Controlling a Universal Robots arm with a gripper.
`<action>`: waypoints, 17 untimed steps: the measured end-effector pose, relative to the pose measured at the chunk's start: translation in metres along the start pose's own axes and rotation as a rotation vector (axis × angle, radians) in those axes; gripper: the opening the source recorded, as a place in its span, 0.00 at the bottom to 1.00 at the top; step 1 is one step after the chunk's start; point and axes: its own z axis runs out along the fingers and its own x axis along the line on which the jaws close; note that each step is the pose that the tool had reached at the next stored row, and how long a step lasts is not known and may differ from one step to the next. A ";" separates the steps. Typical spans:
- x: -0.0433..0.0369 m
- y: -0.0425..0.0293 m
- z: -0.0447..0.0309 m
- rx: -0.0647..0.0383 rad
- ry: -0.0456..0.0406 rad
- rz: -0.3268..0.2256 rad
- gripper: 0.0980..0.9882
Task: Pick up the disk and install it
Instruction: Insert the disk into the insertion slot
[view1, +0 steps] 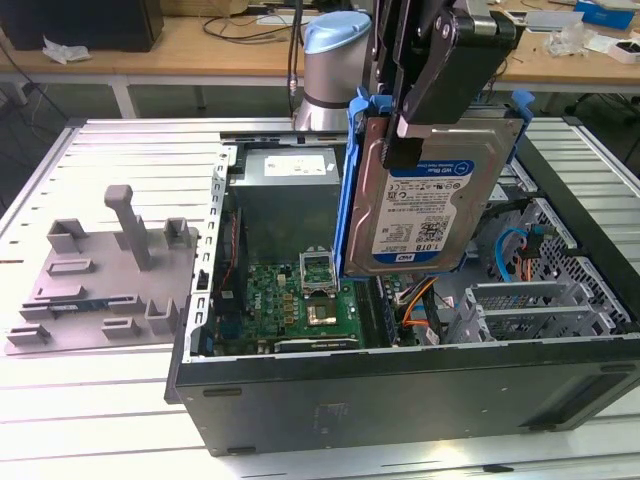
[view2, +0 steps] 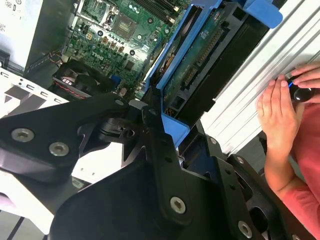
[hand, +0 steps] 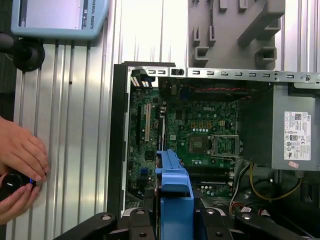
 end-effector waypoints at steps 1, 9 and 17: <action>0.0000 0.0000 0.0000 0.000 0.0001 0.000 0.30; 0.0000 -0.0001 0.0006 0.000 -0.0002 0.000 0.30; -0.0002 -0.0002 0.0036 0.002 -0.0292 -0.002 0.30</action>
